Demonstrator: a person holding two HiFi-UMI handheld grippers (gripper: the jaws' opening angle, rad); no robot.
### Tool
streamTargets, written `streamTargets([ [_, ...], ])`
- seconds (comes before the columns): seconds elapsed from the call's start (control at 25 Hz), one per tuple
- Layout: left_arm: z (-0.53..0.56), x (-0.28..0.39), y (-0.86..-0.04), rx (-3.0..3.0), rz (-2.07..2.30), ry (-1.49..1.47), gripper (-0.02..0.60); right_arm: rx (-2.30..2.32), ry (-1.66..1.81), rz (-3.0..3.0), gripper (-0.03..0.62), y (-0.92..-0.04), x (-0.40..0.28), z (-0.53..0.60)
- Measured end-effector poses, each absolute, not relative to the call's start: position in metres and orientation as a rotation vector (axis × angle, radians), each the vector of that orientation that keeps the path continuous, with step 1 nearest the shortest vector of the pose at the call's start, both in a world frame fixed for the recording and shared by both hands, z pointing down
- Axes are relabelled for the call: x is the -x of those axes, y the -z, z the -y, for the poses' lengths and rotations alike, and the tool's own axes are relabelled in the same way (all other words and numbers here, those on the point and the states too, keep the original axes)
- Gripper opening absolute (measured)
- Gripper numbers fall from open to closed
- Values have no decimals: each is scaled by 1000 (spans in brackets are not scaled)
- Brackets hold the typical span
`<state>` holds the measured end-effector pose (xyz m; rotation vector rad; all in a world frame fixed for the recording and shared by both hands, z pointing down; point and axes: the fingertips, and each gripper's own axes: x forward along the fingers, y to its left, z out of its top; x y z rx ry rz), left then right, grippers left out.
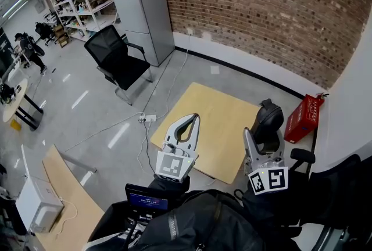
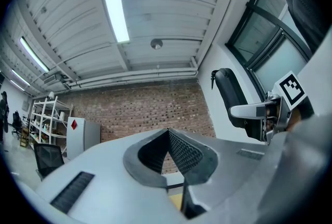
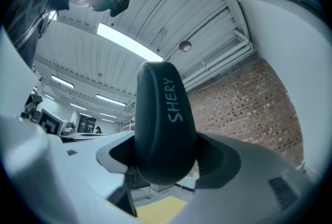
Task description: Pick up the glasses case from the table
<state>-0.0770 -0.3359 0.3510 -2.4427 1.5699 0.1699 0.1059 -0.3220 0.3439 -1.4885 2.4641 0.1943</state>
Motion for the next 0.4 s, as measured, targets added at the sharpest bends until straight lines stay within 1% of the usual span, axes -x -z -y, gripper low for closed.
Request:
streamTargets([
  [0.4, 336, 75, -354, 2452, -1559, -150, 0, 1467, -175, -2476, 347, -347, -102, 322],
])
